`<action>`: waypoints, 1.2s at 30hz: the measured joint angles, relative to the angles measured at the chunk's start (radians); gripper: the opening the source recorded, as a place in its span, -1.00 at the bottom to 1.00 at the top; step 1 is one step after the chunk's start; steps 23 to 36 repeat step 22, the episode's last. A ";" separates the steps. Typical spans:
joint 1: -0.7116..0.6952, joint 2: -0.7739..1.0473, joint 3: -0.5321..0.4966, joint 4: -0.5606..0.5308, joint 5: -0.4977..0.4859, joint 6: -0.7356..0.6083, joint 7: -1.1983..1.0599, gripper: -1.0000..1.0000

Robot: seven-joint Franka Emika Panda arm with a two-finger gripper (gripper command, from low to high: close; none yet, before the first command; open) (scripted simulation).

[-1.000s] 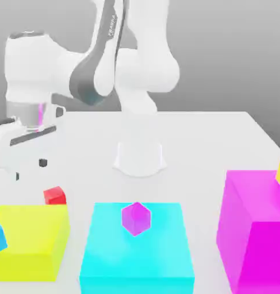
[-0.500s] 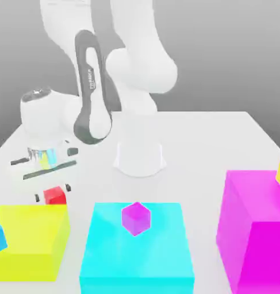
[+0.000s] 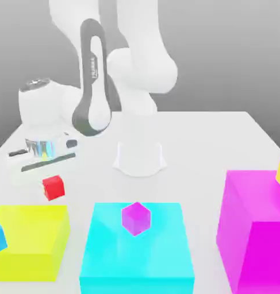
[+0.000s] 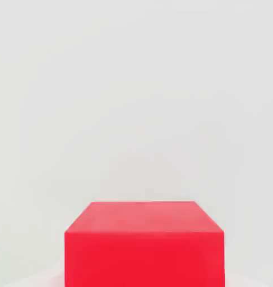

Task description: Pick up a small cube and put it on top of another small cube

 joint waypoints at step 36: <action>0.428 -0.098 0.379 0.160 0.119 -0.252 0.178 1.00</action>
